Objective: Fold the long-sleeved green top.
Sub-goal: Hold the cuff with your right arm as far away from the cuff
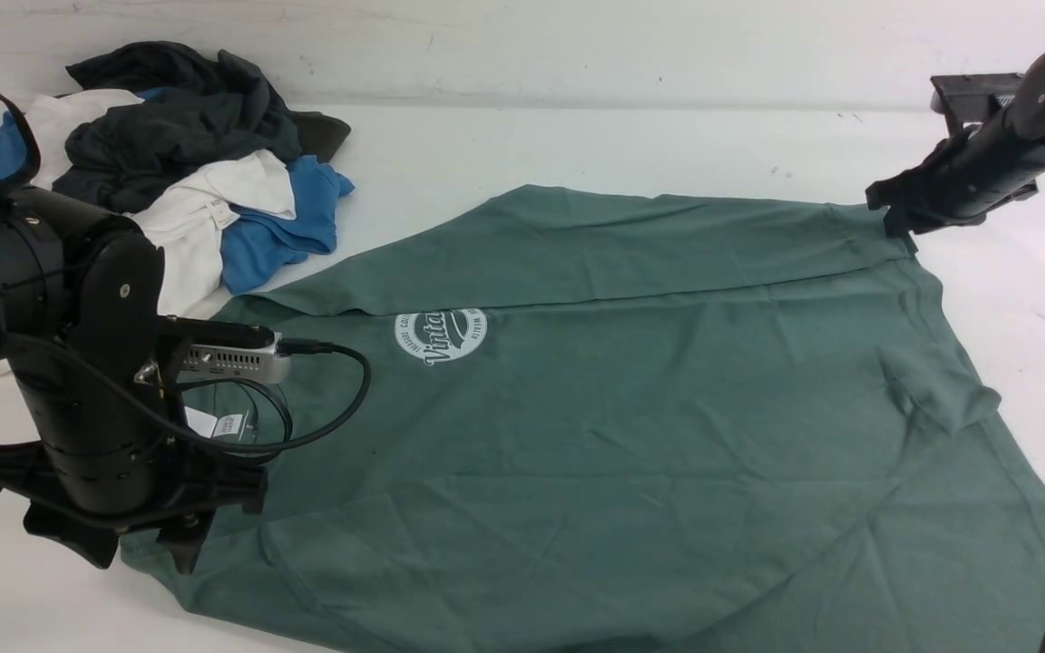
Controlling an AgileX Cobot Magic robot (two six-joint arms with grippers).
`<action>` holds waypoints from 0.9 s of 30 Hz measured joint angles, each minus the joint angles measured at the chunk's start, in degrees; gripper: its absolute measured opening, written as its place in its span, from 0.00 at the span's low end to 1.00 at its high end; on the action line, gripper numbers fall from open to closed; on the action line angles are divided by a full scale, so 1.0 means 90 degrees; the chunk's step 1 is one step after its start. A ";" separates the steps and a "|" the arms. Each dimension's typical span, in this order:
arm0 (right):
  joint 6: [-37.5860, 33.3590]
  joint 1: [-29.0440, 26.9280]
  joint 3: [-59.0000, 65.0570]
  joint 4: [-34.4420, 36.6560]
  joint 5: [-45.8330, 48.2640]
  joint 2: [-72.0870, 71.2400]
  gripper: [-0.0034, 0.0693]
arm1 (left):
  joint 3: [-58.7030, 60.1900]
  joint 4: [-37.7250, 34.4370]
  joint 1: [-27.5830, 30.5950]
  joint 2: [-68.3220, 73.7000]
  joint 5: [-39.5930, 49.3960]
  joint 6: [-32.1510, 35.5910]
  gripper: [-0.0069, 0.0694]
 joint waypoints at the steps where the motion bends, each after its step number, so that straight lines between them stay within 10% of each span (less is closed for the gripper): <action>1: 0.0000 0.0000 0.0000 -0.0016 0.0000 0.0000 0.33 | 0.0000 0.0000 0.0000 0.0000 -0.0018 0.0000 0.61; 27: 0.0187 -0.0006 -0.0040 -0.0165 0.0096 0.0172 0.24 | 0.0000 0.0000 0.0000 0.0000 -0.0098 0.0000 0.61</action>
